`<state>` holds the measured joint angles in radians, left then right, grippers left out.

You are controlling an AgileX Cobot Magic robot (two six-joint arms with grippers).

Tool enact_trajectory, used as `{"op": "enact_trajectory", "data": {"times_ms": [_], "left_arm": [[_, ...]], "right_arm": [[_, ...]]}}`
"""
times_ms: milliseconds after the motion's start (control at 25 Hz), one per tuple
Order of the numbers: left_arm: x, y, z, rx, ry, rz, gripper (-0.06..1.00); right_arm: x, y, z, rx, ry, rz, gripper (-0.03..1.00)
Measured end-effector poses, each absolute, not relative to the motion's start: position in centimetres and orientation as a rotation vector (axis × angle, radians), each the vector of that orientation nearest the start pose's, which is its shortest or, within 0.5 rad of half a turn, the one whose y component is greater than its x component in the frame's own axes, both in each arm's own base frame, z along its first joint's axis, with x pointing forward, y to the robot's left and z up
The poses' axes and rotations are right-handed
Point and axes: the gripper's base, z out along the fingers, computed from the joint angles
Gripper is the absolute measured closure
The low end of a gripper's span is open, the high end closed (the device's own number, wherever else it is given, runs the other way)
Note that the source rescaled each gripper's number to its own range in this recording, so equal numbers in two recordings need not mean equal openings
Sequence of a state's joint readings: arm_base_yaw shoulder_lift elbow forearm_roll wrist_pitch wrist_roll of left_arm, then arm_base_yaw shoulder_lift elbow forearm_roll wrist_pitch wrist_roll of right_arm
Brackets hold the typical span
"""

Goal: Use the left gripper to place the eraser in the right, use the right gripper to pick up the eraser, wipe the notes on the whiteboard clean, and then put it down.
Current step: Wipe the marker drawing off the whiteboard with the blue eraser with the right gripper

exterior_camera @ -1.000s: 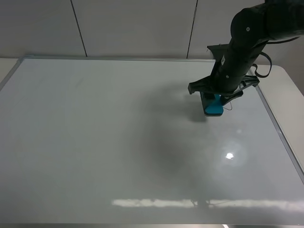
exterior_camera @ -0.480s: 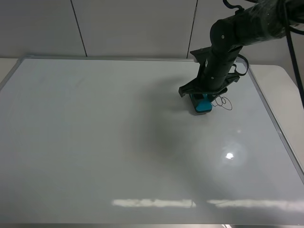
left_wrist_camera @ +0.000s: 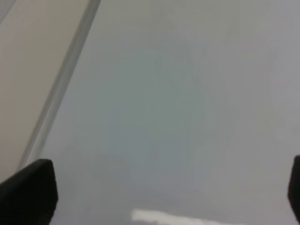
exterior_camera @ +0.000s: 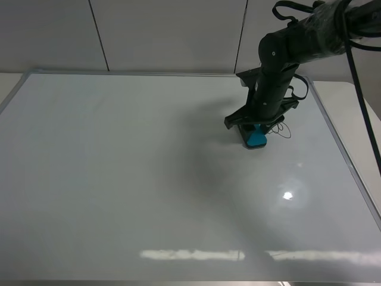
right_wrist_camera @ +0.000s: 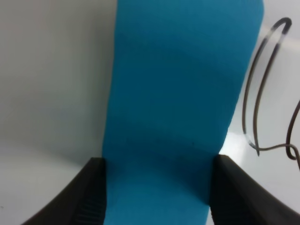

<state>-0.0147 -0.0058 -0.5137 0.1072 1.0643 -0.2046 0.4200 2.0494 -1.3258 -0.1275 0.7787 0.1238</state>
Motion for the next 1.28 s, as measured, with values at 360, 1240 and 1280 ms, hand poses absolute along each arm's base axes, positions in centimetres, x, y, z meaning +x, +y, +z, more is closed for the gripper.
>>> {"op": "enact_trajectory", "data": {"times_ms": [360, 1240, 1280], "left_arm": [[-0.8, 0.9, 28.1, -0.198, 2.014, -0.011, -0.06], [-0.8, 0.9, 28.1, -0.198, 2.014, -0.011, -0.06], [-0.8, 0.9, 28.1, -0.198, 2.014, -0.011, -0.06]], "right_arm": [[37.1, 11.2, 13.5, -0.457, 2.998, -0.165, 0.94], [38.7, 7.5, 13.6, -0.365, 2.935, -0.171, 0.94], [38.7, 8.4, 13.6, -0.377, 2.917, -0.141, 0.94]]}}
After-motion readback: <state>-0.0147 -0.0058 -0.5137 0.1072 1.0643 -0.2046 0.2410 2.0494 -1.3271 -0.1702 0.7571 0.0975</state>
